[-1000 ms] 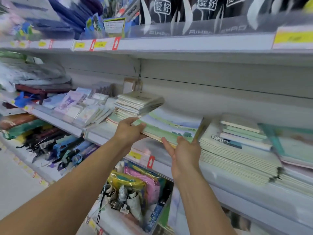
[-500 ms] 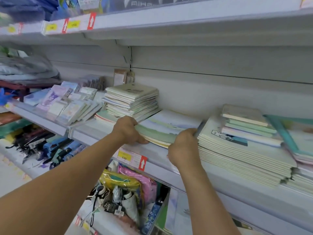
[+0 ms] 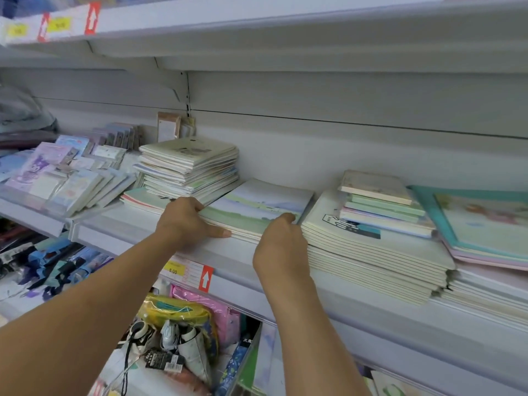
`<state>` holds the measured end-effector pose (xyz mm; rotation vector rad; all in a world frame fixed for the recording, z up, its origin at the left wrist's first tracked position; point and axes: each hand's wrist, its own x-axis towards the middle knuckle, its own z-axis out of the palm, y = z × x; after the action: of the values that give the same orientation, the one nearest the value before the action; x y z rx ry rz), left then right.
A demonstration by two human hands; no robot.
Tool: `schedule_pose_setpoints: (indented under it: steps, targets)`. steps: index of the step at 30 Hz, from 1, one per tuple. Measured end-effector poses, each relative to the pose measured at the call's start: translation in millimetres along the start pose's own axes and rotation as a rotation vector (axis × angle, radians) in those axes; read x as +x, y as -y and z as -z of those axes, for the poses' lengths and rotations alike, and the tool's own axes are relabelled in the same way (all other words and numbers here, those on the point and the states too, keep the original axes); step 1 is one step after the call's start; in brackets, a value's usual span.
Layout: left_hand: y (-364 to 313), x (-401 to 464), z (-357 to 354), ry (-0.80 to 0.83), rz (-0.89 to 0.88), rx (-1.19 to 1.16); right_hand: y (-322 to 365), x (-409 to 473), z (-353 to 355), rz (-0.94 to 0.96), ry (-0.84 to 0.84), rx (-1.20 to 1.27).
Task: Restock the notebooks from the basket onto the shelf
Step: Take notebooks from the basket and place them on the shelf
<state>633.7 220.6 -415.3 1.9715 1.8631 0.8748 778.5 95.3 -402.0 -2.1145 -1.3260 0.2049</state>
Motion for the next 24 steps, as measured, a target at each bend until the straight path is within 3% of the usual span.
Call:
schedule_pose_setpoints:
  steps: [6, 8, 11, 14, 16, 17, 20, 22, 24]
  targets:
    - [-1, 2, 1, 0.086, -0.011, 0.009, 9, -20, 19, 0.136, -0.18, -0.072]
    - [0, -2, 8, 0.087, -0.023, -0.045, 8, -21, 21, 0.142, -0.123, -0.073]
    - [7, -26, 27, -0.135, -0.144, -0.157, -1, -18, 18, 0.158, 0.015, -0.055]
    - [32, -75, 48, -0.355, -0.327, -0.301, 10, -33, 10, 0.316, -0.176, -0.086]
    - [65, -115, 53, -0.362, -0.315, -0.359, 28, -52, -6, 0.511, -0.306, 0.08]
    - [88, -135, 50, -0.353, -0.263, -0.382, 38, -66, -18, 0.601, -0.282, 0.219]
    - [176, -200, 25, -0.247, 0.095, -0.368, 51, -121, -79, 0.736, 0.047, 0.364]
    - [242, -255, -3, -0.078, 0.467, -0.347, 38, -164, -132, 0.703, 0.45, 0.284]
    - [295, -311, -32, 0.082, 0.795, -0.368, 6, -202, -186, 0.552, 0.913, 0.089]
